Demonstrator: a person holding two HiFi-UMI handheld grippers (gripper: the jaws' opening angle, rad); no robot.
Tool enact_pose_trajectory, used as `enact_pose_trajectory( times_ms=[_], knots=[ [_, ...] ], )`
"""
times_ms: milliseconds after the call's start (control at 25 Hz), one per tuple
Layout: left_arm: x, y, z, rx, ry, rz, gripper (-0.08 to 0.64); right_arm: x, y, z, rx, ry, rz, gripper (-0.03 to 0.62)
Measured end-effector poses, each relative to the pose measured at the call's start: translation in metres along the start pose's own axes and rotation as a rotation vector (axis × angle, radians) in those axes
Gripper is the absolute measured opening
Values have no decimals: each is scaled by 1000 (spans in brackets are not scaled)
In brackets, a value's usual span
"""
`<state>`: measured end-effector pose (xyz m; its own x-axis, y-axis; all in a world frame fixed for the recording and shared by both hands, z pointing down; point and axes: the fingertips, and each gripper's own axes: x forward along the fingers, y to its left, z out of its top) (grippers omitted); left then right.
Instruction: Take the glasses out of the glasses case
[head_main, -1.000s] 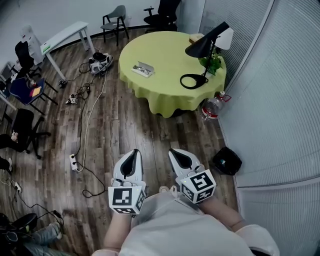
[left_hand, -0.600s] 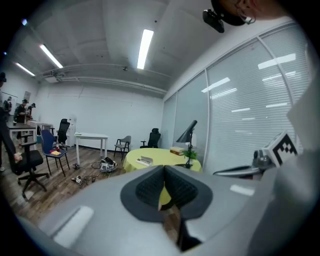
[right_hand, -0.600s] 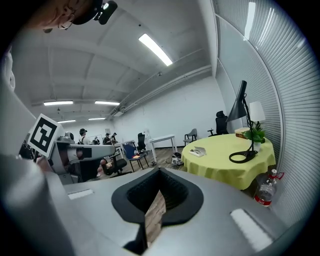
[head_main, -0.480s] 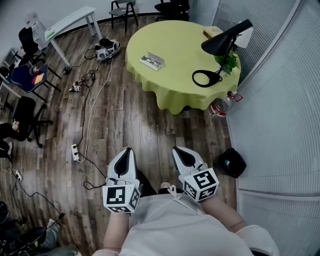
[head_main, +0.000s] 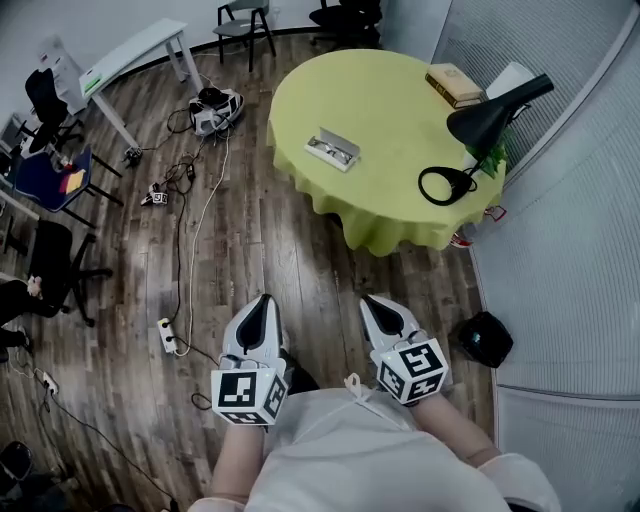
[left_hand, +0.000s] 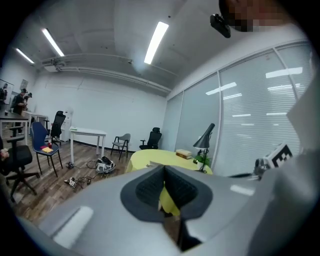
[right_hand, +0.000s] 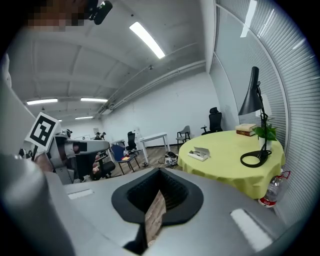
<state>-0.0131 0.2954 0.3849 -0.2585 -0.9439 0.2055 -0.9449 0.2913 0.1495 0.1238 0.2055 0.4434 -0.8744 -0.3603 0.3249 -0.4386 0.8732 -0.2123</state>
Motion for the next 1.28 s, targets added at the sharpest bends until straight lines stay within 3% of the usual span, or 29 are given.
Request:
enact_pose_trajectory(
  times_ms=[360,640,960,1280],
  knots=[
    [97,124,57,58,25,-142,6,144,21,58,42,-18,-133,0],
    [152,184,75,62,38,-207,6,220,30,84,53,-29,-208,0],
    [216,192,79,46,59,-230,7,260,-10,101,58,-10,-259,0],
    [312,152,89,94,73,-262,8,301,-99,135,52,-14,-246,0]
  ],
)
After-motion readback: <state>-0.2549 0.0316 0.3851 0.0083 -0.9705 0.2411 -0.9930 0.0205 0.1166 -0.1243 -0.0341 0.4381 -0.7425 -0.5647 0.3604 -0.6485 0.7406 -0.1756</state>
